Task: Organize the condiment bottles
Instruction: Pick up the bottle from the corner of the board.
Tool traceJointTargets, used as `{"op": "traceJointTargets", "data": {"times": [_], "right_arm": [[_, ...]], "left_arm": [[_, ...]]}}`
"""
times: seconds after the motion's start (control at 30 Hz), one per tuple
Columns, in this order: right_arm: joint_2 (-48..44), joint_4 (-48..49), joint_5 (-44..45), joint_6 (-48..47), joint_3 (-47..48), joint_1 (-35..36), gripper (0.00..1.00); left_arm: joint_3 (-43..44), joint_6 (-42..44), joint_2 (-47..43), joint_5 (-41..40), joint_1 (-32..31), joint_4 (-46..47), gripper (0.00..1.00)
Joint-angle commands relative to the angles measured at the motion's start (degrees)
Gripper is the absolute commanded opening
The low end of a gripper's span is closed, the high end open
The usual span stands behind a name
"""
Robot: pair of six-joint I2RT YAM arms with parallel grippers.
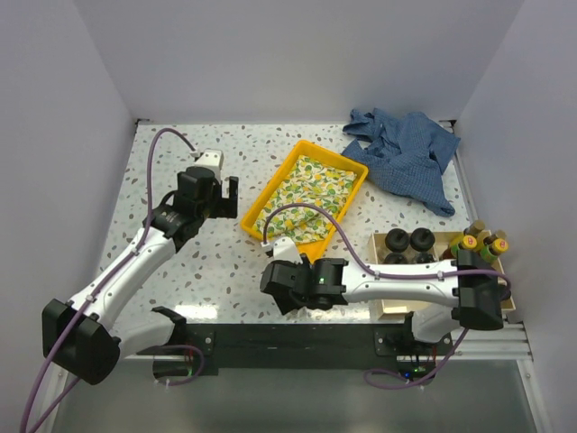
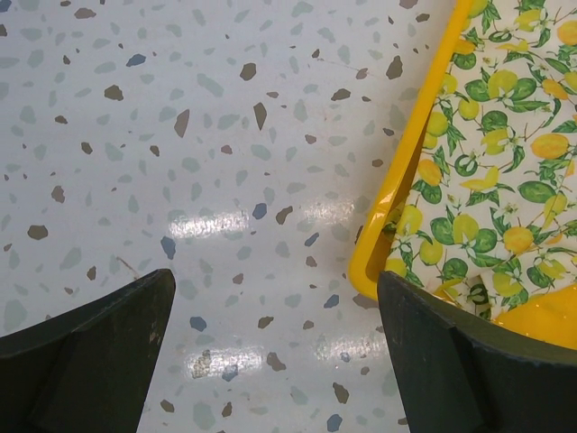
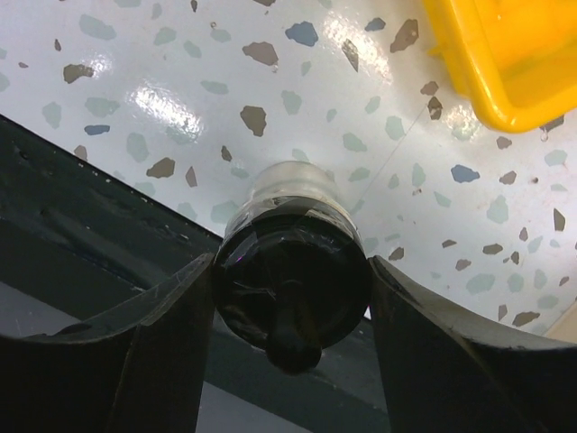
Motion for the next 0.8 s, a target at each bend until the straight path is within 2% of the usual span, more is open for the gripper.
{"op": "traceJointTargets", "data": {"times": [0.0,0.1,0.13,0.17,0.23,0.33,0.43,0.47,0.53,0.63,0.77], "right_arm": [[-5.1,-3.9,2.8,5.1,1.0,0.3,0.47],[-8.1,-6.7,3.0,7.9,0.7,0.3,0.33],[-9.0,-7.3,3.6,8.4,0.4,0.3,0.10],[-10.0,-8.5,4.5,9.1,0.4,0.3,0.00],[-12.5,-10.3,7.4,12.0,0.6,0.3,0.00],[-14.0,-18.3,13.3,19.5,3.7,0.1,0.00],[-12.2,-31.1,18.5,29.4,9.2,0.2,0.00],[-11.4,-38.3,21.3,32.0,12.1,0.0,0.00],[-9.8,-45.0,22.7,40.2,14.8,-0.6,0.00],[-11.0,-46.1,20.8,41.3,15.3,-3.7,0.00],[-19.6,-46.2,21.5,45.0,11.2,-6.8,0.00]], "left_arm": [[-0.3,0.7,-1.3,-0.3,0.4,2.1,1.00],[-0.3,0.7,-1.7,-0.3,0.4,2.2,1.00],[-0.2,0.6,-1.7,-0.3,0.4,2.2,1.00],[-0.2,0.6,-1.9,-0.2,0.4,2.4,1.00],[-0.2,0.6,-2.0,0.1,0.4,2.4,1.00],[-0.2,0.5,-2.4,0.3,0.3,2.2,1.00],[-0.4,0.5,-2.7,0.5,0.4,2.4,1.00],[-0.3,0.5,-2.7,0.6,0.3,2.4,1.00],[-0.4,0.5,-2.8,0.8,0.4,2.4,1.00],[-0.3,0.6,-2.9,1.0,0.4,2.5,1.00],[-0.3,0.6,-3.1,0.4,0.4,2.3,1.00]]}}
